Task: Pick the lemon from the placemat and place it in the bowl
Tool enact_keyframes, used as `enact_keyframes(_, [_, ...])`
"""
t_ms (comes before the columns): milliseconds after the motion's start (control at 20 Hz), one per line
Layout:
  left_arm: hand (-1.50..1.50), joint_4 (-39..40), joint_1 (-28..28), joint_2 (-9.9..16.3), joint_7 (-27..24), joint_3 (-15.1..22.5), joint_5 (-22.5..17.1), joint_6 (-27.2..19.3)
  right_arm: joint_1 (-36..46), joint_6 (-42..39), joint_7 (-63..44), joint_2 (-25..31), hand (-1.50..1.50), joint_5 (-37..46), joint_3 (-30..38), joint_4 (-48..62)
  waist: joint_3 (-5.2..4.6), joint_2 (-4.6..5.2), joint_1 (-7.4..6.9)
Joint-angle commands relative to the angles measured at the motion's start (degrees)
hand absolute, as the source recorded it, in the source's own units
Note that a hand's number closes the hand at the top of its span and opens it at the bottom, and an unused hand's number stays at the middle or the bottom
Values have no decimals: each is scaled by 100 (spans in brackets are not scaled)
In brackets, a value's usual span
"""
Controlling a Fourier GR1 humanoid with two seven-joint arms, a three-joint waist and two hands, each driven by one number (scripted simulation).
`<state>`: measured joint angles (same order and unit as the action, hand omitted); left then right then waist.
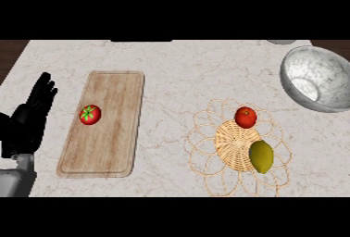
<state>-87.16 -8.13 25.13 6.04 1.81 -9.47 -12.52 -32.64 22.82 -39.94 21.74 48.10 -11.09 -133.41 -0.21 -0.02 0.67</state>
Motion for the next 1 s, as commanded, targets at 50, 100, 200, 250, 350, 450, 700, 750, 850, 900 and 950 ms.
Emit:
enact_keyframes(50, [0, -460, 266, -61, 60, 43, 81, 34, 846, -1382, -1487, 176, -150, 247, 190, -983, 11, 5, -134])
enact_keyframes(100, [0, -239, 70, -117, -8, 80, 42, 95, 1351, -1867, -1838, 461, -150, -78, 427, -934, 2, 30, -180])
enact_keyframes(200, [0, 10, -112, -170, -6, 110, 217, -13, 1842, -2437, -1994, 630, -150, -554, 367, -371, 8, 40, -153])
enact_keyframes(250, [0, 46, -80, -176, -122, 58, 97, 101, 1918, -2763, -2085, 738, -150, -656, 280, -290, 3, 47, -177])
enact_keyframes(350, [0, 8, 42, -192, -174, 44, 92, 113, 2148, -3286, -2401, 728, -150, -1053, 343, -201, 3, 40, -190])
enact_keyframes(450, [0, -7, -189, -197, 40, 61, 106, 96, 2938, -3575, -2670, 578, -150, -1199, 318, 483, 7, 56, -252])
enact_keyframes(700, [0, 26, -288, -241, 162, 52, 212, 26, 3137, -4271, -2680, 736, -150, -2463, 810, 999, 14, 32, -120])
enact_keyframes(750, [0, -360, 40, -198, 169, 65, 194, 66, 3404, -4229, -2873, 569, -150, -2416, 630, 1223, 15, 17, -207])
enact_keyframes(850, [0, -12, 125, -270, -187, 69, 309, 76, 3754, -4456, -2831, 708, -150, -2924, 869, 1604, 11, 33, -195])
enact_keyframes(900, [0, -14, -222, -103, 149, -143, 143, 164, 3689, -4258, -2814, 477, -150, -2636, 414, 1795, 15, 28, -167])
enact_keyframes(950, [0, -207, -97, -114, 115, -99, 102, 224, 3928, -4360, -2825, 494, -150, -2832, 470, 2125, 15, 30, -232])
